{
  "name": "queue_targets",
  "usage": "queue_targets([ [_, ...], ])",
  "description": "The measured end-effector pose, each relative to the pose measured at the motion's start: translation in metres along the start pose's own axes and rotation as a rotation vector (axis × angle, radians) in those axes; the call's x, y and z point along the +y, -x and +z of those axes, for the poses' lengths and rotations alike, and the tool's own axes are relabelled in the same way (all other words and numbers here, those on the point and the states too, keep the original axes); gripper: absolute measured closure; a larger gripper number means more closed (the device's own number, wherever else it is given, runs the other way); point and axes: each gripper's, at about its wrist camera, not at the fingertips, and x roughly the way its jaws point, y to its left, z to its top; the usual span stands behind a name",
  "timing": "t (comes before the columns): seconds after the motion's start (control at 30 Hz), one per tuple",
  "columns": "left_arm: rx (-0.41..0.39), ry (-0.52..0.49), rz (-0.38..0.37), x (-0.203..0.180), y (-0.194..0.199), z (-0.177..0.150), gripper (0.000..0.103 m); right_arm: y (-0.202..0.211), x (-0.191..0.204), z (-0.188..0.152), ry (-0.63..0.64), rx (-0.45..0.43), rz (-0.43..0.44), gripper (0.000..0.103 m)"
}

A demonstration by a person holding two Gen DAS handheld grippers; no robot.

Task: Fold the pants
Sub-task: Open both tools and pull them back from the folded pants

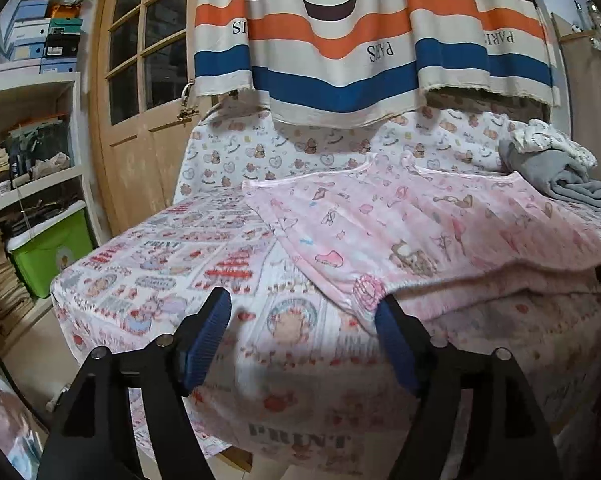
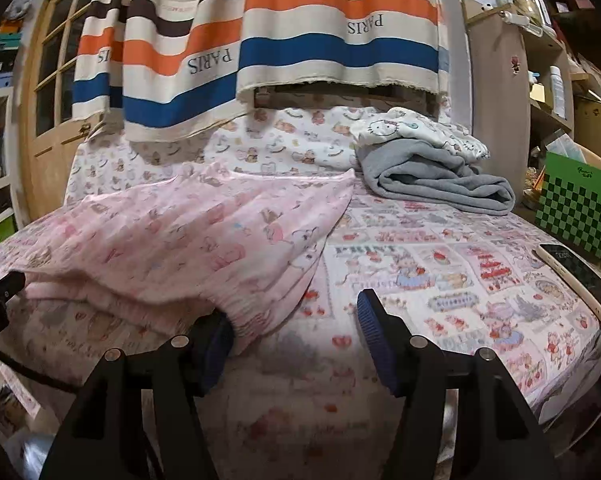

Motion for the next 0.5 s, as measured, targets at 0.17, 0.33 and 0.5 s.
queue_targets([
  [0.17,-0.065,-0.015,-0.014,0.004,0.017,-0.007,0.023,0.013,0.002,-0.006,-0.012,-0.013,0.025,0.042],
  [0.33,-0.086,-0.002,-0.019,0.009,0.025,-0.004,0.020,0.020,0.013,-0.003,0.005,-0.036,0.040,0.042],
  [0.5,-0.116,0.041,-0.020,0.019,0.029,0.001,0.003,0.028,0.027,0.005,0.021,-0.076,0.082,0.042],
])
